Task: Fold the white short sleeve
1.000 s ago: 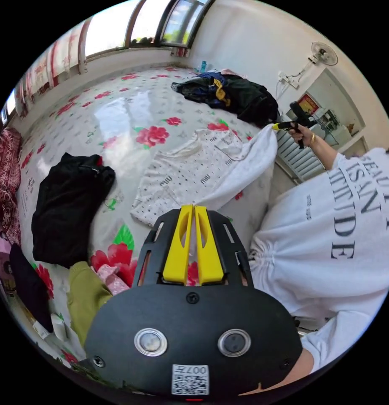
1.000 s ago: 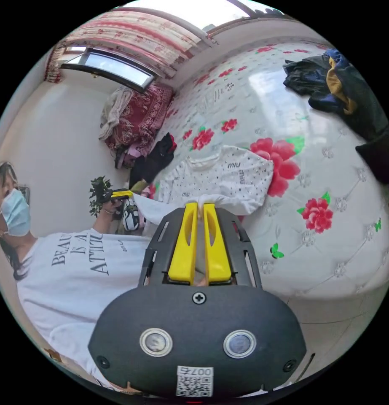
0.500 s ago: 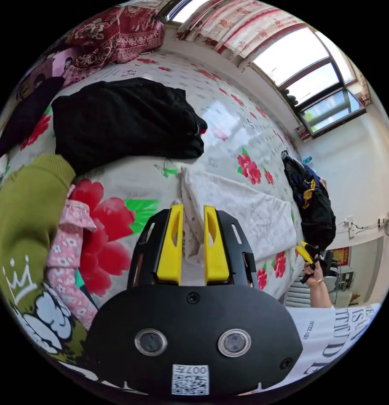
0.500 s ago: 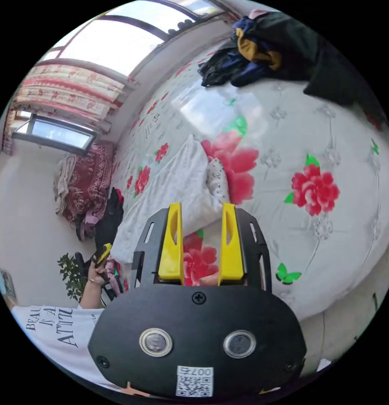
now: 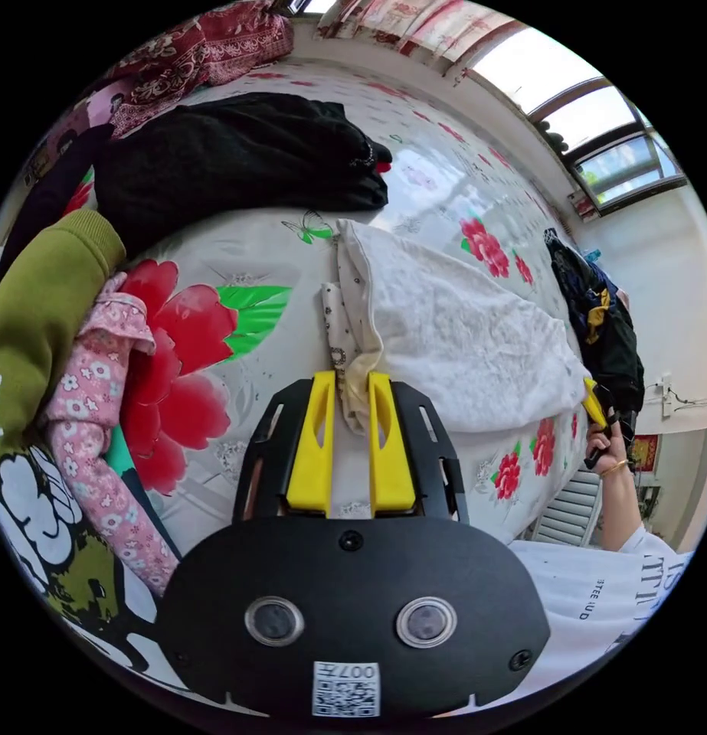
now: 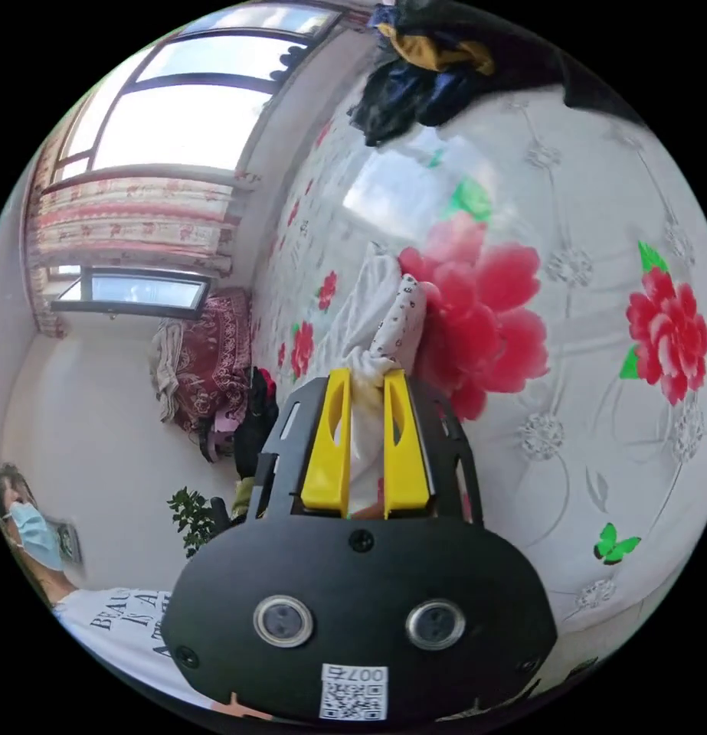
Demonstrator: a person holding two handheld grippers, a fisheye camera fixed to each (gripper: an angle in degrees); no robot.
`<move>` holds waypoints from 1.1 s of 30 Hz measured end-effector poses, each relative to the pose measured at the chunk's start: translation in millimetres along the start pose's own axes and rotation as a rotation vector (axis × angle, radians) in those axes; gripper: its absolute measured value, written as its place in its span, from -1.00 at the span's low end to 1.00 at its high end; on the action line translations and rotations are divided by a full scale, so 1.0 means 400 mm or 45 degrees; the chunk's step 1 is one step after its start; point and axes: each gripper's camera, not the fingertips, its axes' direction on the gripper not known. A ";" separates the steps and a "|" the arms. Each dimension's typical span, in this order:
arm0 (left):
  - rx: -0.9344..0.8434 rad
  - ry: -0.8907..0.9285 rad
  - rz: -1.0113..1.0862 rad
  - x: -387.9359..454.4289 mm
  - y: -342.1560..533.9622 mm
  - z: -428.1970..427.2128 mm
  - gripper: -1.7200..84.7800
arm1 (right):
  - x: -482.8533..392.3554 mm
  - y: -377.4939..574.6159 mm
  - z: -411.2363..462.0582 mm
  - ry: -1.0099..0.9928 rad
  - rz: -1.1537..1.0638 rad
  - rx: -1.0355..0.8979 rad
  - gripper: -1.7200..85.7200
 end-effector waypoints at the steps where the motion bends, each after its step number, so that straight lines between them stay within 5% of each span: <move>1: 0.017 0.040 -0.020 -0.019 0.016 -0.020 -0.80 | -0.084 -0.009 0.010 -0.017 -0.134 -0.012 -0.76; 7: 0.099 0.239 -0.091 -0.123 0.114 -0.128 -0.80 | -0.557 0.146 0.231 -0.072 -0.939 -0.325 -0.77; 10: 0.131 0.288 -0.095 -0.165 0.152 -0.169 -0.77 | -0.641 0.307 0.404 -0.135 -1.108 -0.522 -0.76; 14: 0.149 0.395 -0.142 -0.224 0.191 -0.197 -0.74 | -0.585 0.419 0.602 -0.008 -1.043 -0.827 -0.74; 22: 0.087 0.626 -0.135 -0.278 0.214 -0.215 -0.64 | -0.286 0.260 0.485 0.220 -0.570 -0.626 -0.73; 27: 0.107 0.677 -0.096 -0.282 0.239 -0.256 -0.61 | -0.127 0.238 0.498 0.104 -0.284 -0.707 -0.73; 33: 0.040 0.685 -0.133 -0.220 0.173 -0.208 -0.66 | -0.107 0.241 0.557 -0.002 -0.260 -0.754 -0.77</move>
